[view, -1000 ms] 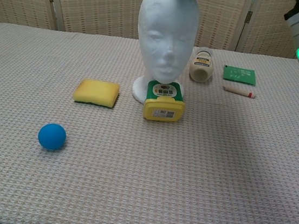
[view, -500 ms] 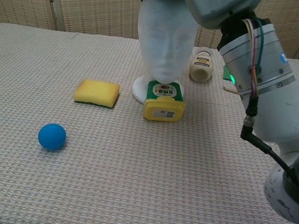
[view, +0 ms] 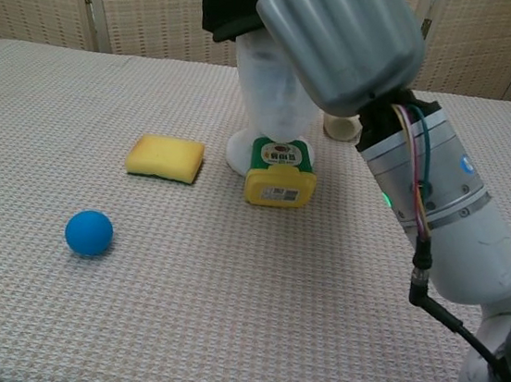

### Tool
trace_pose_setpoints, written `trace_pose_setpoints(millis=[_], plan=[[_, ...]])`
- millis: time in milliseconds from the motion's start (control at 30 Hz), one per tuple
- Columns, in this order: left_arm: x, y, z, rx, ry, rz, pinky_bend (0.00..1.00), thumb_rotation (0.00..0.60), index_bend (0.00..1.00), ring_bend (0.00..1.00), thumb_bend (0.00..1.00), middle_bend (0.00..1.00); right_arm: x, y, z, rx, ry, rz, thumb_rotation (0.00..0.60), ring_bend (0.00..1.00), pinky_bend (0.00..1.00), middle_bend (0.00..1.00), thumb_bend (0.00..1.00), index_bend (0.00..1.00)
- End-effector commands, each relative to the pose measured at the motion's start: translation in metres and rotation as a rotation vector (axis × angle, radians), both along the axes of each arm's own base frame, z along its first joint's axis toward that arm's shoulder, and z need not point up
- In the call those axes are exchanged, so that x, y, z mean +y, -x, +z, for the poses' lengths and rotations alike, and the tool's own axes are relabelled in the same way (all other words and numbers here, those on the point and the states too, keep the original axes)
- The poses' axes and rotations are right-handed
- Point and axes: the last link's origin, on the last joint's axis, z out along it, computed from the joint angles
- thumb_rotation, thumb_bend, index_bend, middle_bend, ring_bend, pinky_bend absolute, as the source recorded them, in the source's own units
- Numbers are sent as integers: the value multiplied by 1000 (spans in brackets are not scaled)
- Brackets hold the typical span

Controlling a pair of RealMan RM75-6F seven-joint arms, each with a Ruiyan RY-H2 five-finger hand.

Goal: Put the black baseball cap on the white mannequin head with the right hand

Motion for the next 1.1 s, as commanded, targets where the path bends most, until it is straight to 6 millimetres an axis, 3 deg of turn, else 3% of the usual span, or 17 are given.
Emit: trace_pose_setpoints(millis=[33, 367, 533, 600, 633, 700, 767, 800, 867, 933, 1100], plan=[[-1, 0, 1, -4, -5, -1, 199, 600, 93, 0, 246, 0, 2, 1, -6, 1, -16, -3, 600, 736, 919, 686, 644, 796], [-1, 0, 1, -7, -5, -2, 199, 600, 95, 0, 246, 0, 19, 24, -19, 2, -64, -32, 600, 736, 919, 669, 633, 796], [-1, -1, 0, -2, -3, -1, 199, 600, 95, 0, 246, 0, 21, 33, -23, 6, -74, -75, 600, 736, 919, 609, 536, 791], [-1, 0, 1, -4, -4, 0, 199, 600, 95, 0, 246, 0, 20, 35, -24, -2, -85, -102, 600, 719, 919, 555, 442, 732], [-1, 0, 1, -5, -6, 1, 199, 600, 95, 0, 246, 0, 19, 36, -24, -9, -92, -128, 600, 687, 918, 505, 399, 653], [-1, 0, 1, -6, -5, 2, 199, 600, 95, 0, 246, 0, 18, 37, -25, -19, -106, -179, 600, 588, 898, 381, 347, 421], [-1, 0, 1, -3, -4, 1, 199, 600, 95, 0, 246, 0, 17, 38, -25, -29, -113, -251, 600, 416, 818, 182, 273, 110], [-1, 0, 1, -3, -3, 2, 199, 600, 95, 0, 246, 0, 18, 38, -24, -40, -123, -280, 600, 342, 784, 105, 243, 41], [-1, 0, 1, -2, -5, 3, 199, 600, 95, 0, 246, 0, 20, 37, -19, -58, -149, -322, 600, 206, 716, 5, 186, 0], [-1, 1, 1, -2, -5, 5, 199, 600, 95, 0, 246, 0, 24, 37, -14, -68, -180, -333, 600, 142, 675, 0, 156, 0], [1, 0, -2, 12, -2, 8, 199, 600, 96, 0, 246, 0, 36, 39, 0, -91, -255, -369, 600, 90, 638, 0, 124, 0]])
